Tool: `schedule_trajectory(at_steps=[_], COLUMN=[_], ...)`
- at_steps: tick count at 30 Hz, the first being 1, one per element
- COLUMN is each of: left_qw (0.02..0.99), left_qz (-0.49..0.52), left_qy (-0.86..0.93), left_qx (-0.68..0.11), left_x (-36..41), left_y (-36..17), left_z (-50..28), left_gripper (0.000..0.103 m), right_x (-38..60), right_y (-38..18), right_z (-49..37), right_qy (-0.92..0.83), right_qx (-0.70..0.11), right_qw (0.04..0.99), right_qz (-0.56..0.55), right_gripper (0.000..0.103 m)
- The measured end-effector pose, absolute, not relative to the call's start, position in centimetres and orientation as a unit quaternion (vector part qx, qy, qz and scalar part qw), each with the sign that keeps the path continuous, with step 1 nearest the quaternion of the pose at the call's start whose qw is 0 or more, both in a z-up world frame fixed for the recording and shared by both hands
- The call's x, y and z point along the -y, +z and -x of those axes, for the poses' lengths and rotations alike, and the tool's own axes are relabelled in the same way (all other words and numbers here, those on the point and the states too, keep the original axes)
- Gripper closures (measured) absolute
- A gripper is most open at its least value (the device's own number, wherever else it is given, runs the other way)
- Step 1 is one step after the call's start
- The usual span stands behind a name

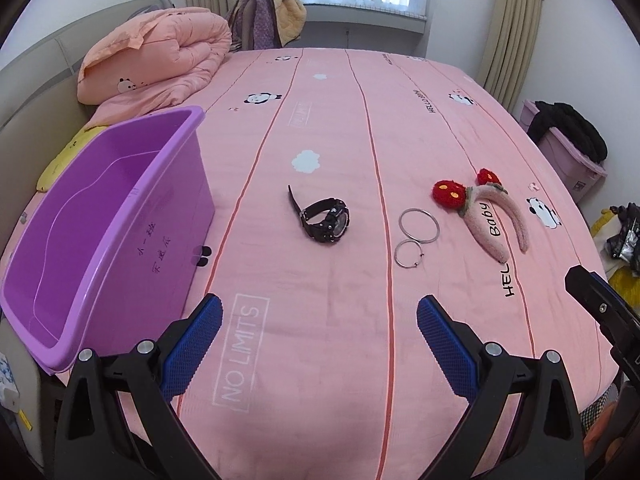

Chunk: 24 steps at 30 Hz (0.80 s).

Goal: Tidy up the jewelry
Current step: 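Move both tools back toward the watch, bangles and headband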

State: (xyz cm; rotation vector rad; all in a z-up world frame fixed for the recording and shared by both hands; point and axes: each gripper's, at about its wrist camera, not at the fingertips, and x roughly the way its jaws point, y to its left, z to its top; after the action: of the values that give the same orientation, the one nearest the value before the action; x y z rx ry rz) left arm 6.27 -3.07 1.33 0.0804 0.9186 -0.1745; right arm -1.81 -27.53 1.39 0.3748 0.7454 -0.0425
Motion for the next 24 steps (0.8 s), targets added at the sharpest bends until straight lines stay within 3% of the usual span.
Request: schedule_trajectory(at_steps=[24], left_qw=[0.865], left_qz=[-0.054], left_qy=[-0.082], left_qx=[-0.493], left_x=[7.3], left_y=[-6.9], left_z=[-10.7], left_gripper=[0.007], right_x=[33.9], right_y=[-6.4], right_z=[-1.4], right_qy=[-0.066], right_qx=[-0.413], right_qw=[0.89], right_qz=[-0.182], right_gripper=[0.032])
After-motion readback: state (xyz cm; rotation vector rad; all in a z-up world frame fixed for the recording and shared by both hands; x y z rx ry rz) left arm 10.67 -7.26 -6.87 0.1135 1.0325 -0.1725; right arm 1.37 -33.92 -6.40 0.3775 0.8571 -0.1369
